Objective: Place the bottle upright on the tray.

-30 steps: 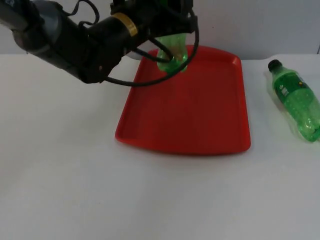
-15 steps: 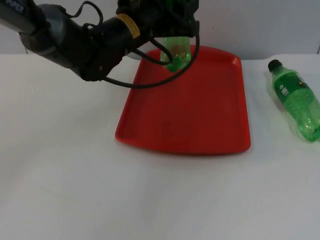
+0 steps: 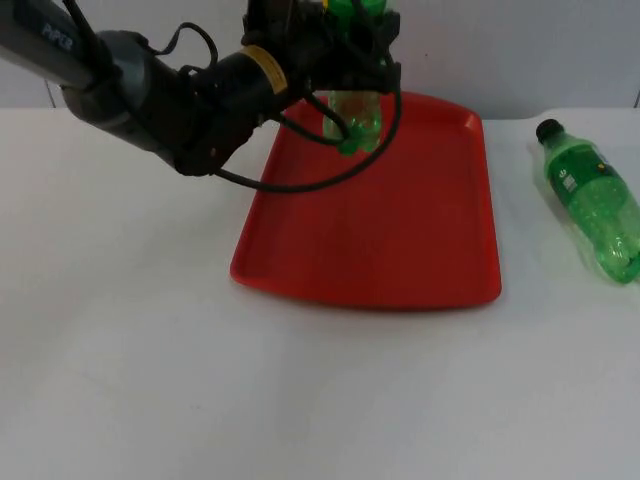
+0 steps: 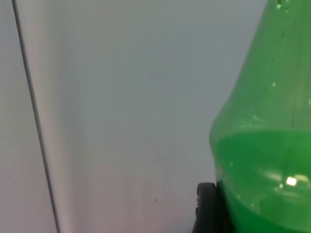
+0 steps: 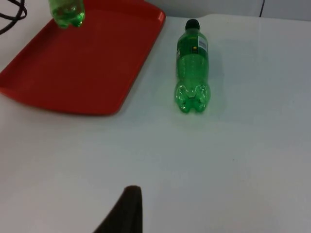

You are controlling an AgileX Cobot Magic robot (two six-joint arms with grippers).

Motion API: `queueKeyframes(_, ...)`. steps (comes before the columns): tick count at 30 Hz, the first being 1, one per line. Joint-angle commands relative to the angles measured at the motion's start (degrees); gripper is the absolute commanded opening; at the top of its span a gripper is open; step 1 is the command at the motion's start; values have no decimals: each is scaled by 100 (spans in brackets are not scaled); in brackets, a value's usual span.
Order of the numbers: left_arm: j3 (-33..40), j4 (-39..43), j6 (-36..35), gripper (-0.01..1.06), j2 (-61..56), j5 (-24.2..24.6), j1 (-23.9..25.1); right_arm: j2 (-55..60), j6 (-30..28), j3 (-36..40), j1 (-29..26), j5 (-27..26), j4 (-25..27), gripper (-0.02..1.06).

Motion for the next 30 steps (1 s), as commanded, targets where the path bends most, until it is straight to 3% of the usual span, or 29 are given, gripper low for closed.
queueKeyframes(1, -150, 5, -64, 0, 121, -118, 0, -18, -38, 2, -32, -32, 25, 105)
queueKeyframes(13, -1133, 26, -122, 0, 969, -135, -23, -18, -38, 2, -32, -32, 25, 105)
queueKeyframes(30, -1171, 12, 186, 0, 1128, -160, -23, -18, -38, 2, -32, -32, 25, 105)
